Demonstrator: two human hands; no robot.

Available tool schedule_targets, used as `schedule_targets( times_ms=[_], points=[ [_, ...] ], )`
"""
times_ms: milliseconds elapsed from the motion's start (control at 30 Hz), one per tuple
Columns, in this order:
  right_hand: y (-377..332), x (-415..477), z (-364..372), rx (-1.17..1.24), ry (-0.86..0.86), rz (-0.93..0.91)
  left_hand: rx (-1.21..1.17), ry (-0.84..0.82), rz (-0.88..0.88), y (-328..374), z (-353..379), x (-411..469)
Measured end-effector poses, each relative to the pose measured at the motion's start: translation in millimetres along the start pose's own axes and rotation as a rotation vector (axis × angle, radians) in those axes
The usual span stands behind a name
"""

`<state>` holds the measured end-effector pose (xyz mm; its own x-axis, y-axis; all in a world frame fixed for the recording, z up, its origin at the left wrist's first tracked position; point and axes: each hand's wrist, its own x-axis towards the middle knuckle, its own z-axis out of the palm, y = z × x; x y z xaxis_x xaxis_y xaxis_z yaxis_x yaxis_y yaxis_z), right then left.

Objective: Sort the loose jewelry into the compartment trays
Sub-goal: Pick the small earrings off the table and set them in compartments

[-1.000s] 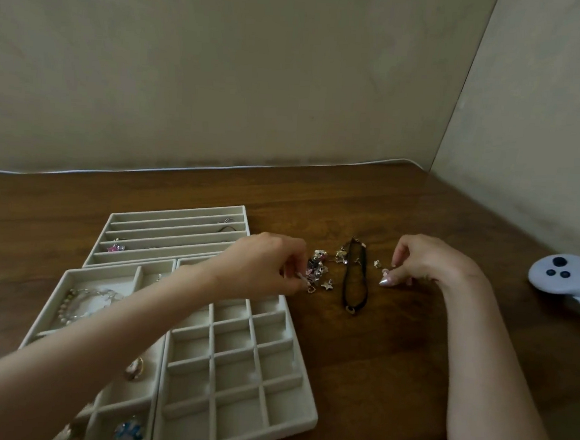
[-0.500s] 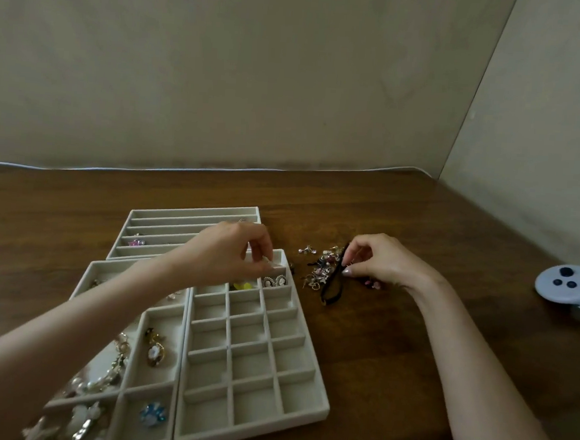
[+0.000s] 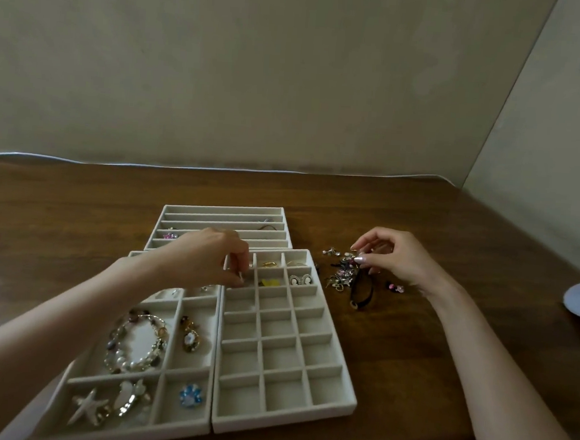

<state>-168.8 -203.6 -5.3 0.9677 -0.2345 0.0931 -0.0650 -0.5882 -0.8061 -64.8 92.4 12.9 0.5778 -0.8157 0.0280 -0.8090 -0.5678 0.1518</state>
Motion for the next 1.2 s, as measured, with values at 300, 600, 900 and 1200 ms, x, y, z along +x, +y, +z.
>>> schedule_targets(
  times_ms=[300,600,900,1200],
  points=[
    [-0.6,2.9,12.4,0.119,-0.05,-0.043,-0.004,-0.091,0.028,-3.8,-6.5,1.0],
    [-33.3,-4.0,36.7,0.201,-0.12,-0.148,-0.307,0.346,-0.034,0.6,-3.8,10.0],
    [-97.1,-0.4,104.2,-0.166,-0.268,-0.423,-0.447,0.508,-0.091,-9.8,8.0,9.2],
    [-83.2,10.0,77.9,-0.21,-0.172,-0.328,-0.45,0.491,-0.062,-5.6,10.6,12.4]
  ],
)
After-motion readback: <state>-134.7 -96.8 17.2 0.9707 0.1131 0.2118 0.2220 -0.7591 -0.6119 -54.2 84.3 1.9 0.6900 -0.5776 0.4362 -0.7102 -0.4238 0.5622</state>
